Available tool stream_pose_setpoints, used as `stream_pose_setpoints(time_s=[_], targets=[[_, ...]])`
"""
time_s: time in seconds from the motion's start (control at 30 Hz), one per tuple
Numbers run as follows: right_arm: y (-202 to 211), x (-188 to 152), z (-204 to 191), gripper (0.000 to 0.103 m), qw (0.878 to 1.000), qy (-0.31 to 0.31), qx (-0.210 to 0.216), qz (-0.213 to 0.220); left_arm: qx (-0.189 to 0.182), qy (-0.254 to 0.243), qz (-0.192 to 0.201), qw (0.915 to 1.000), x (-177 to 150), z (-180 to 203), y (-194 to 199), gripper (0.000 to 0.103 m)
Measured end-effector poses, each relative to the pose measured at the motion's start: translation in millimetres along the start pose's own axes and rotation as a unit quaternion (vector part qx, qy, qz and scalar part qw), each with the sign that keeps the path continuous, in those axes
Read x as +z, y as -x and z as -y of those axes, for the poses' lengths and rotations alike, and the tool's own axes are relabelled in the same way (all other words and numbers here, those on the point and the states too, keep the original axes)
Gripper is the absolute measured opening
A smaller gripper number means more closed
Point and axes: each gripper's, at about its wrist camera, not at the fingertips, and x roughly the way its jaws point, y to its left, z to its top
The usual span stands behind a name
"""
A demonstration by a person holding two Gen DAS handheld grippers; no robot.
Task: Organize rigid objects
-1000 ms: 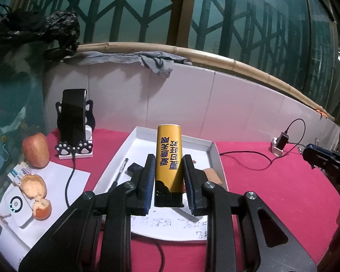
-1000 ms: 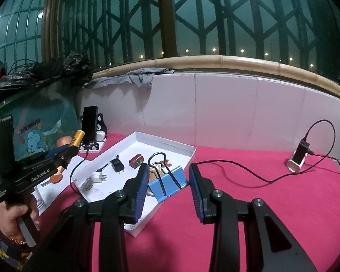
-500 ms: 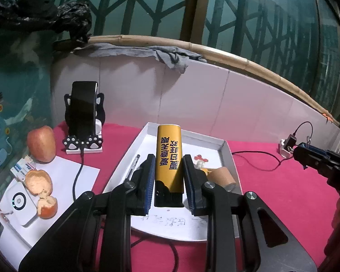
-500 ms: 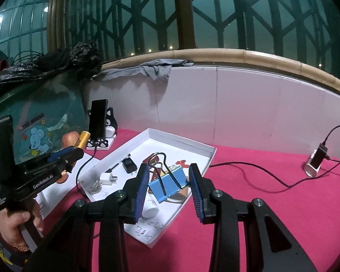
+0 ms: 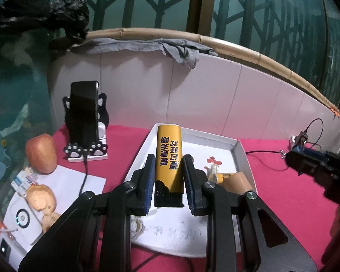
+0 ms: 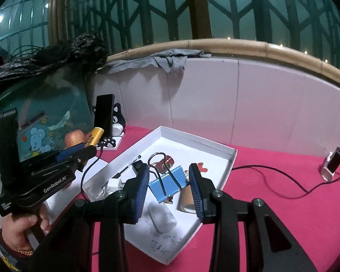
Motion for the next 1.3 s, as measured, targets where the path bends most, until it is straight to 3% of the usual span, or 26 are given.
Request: stream_pose_setpoints(time_s=[0.13,0.3,0.6,0.87,0.9,0.93,0.97,1.07,1.1,1.13,1.17,1.3], targets=[[-19.3,3.4,0.6,0.036,1.000,-0.003,-0.010,-0.013,-0.021,0.008,-0.026,0.9994,10.8,-2.7,-22.2,0.024],[-47.7,7.5,6.2,0.036,0.999,-0.016,-0.023,-0.031,-0.022,-0.007,-0.054,0.9983,17.8,5.0,-53.3,0.024],[-115.7,3.8,11.8,0.036,0.994,-0.030,-0.045,-0.097,-0.009,-0.010,-0.153,0.9881,6.0,5.4,-128.6,0.024],[-144.8,-10.0,5.5,0.037,0.991,-0.035,-0.043,-0.121,0.007,-0.006,-0.170,0.9854,-6.7,-1.8,-139.6,0.024],[-145.4,-10.4,4.8,0.037,0.991,-0.033,-0.045,-0.119,0.009,-0.007,-0.166,0.9860,-5.9,-0.8,-138.4,0.028],[-145.5,-10.5,5.0,0.039,0.991,-0.032,-0.046,-0.118,0.009,-0.006,-0.162,0.9867,-4.8,-0.5,-136.8,0.042],[-145.1,-9.4,5.8,0.043,0.992,-0.034,-0.047,-0.116,0.012,-0.005,-0.158,0.9874,-3.3,-0.1,-135.4,0.050],[-139.0,-9.5,18.6,0.066,0.991,-0.056,-0.063,-0.103,0.039,0.002,-0.135,0.9900,0.0,-6.5,-128.7,0.075],[-137.2,-10.1,23.2,0.080,0.991,-0.064,-0.064,-0.102,0.043,0.010,-0.130,0.9905,0.5,-10.7,-126.0,0.086],[-134.9,-11.1,26.7,0.089,0.991,-0.070,-0.064,-0.099,0.045,0.020,-0.124,0.9910,0.8,-15.5,-122.4,0.098],[-132.6,-11.9,28.6,0.089,0.991,-0.072,-0.065,-0.097,0.050,0.028,-0.119,0.9912,0.9,-19.6,-117.7,0.103],[-122.3,-16.0,28.8,0.089,0.991,-0.072,-0.073,-0.086,0.064,0.041,-0.076,0.9942,3.3,-21.9,-90.8,0.103]])
